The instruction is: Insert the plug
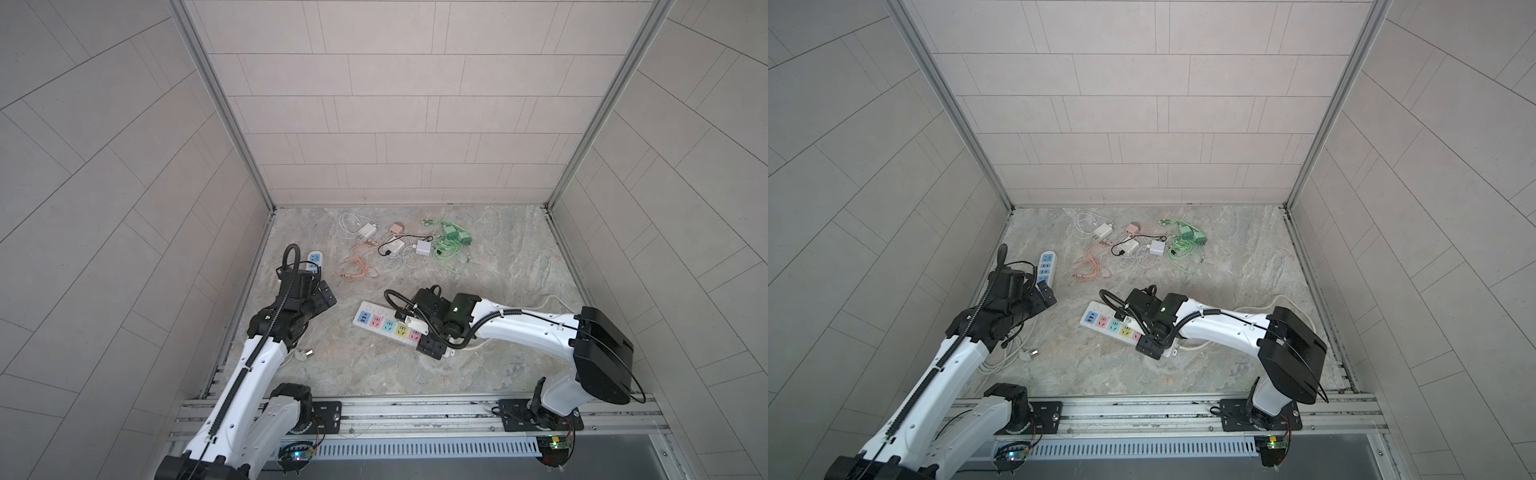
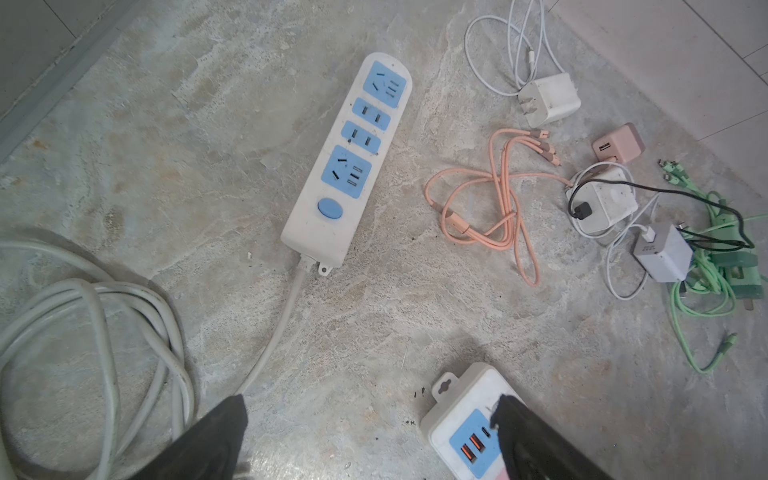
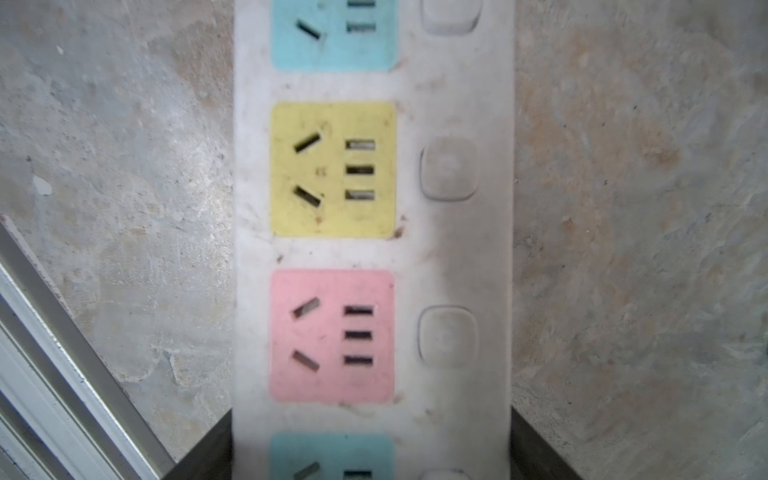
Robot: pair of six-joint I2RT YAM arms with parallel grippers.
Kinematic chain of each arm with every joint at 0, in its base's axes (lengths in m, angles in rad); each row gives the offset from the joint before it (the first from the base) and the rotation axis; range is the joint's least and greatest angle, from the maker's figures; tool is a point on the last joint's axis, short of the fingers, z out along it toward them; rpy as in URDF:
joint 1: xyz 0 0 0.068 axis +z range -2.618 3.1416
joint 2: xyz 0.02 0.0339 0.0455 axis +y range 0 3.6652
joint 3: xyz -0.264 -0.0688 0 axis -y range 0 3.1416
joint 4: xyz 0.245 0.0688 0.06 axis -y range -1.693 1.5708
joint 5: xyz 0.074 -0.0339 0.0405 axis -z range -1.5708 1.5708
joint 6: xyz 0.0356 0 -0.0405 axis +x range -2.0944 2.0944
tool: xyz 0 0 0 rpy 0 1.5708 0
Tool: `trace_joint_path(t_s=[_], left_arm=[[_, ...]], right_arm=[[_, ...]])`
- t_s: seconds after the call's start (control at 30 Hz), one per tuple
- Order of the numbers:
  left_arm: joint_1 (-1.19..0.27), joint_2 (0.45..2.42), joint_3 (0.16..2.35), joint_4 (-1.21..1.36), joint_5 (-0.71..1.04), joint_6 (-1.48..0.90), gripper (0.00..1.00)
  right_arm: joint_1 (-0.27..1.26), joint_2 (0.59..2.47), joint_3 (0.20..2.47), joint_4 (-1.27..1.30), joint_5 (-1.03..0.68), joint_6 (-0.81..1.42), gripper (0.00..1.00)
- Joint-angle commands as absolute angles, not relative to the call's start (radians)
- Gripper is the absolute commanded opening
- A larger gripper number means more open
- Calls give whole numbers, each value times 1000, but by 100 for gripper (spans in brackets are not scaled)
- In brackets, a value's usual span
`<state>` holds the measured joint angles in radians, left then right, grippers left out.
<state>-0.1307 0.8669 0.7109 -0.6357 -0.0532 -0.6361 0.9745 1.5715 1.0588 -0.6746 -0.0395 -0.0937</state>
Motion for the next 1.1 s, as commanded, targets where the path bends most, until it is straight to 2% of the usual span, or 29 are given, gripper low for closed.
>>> trace_joint_path(t_s=[0.0,0.4,0.5,0.53,0.83,1.07], left_arm=[[-125,863,691,-632,-54,-628,100],[-125,868,664,-585,-7,-599,100],[-124,875,665,-584,-22,-591,100],[-124,875,663,-582,-25,-591,100],[-125,871,641,-548,-88,-643,100],[-125,917,649,-520,-143,-720,100]], right_arm=[[973,1583,1052,-656,-8,-96,59],[973,1724,1088,-684,31,-71,79],[971,1715,1091,-675,57,-65,89],[971,1706,1090,-669,60,-64,99],[944,1590,1099,-626,107,-29,99],[780,1447,1111,-543,76,51,99]])
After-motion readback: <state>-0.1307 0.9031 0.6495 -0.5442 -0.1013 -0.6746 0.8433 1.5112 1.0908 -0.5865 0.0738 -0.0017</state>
